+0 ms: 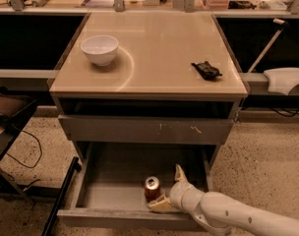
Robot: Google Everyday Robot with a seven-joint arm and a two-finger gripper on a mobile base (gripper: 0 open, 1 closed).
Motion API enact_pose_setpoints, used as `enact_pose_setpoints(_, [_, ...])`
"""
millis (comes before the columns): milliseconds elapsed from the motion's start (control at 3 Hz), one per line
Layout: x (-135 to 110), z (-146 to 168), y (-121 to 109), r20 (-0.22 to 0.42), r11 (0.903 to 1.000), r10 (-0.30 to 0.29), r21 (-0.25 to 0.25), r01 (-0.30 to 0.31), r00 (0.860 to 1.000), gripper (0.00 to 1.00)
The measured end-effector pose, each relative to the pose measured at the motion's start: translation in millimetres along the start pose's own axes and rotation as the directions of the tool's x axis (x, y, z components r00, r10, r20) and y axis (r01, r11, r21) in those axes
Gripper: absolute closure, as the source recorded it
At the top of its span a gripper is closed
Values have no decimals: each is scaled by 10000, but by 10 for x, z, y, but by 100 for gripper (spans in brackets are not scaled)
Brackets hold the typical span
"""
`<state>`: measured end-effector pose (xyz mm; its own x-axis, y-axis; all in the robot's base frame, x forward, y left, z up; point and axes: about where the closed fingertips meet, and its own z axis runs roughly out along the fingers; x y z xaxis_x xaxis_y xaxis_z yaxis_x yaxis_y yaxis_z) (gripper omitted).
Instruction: Pick coke can from middle drawer and place on counter
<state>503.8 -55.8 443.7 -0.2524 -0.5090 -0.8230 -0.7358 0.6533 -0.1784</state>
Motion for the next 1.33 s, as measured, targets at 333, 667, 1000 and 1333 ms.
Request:
enact_pose_setpoints(333, [-1, 1, 2, 1, 10000, -1, -7, 1, 10000, 0])
enact_pose_setpoints(667, [-73, 162, 142, -159, 9974, -432, -593, 422, 9989, 0])
enact_pose_setpoints(1000, [-121, 393, 368, -357, 9873, -742, -1431, 684, 9966, 0])
enact_pose_setpoints(1333, [-127, 387, 364, -357, 9873, -742, -1432, 684, 9966, 0])
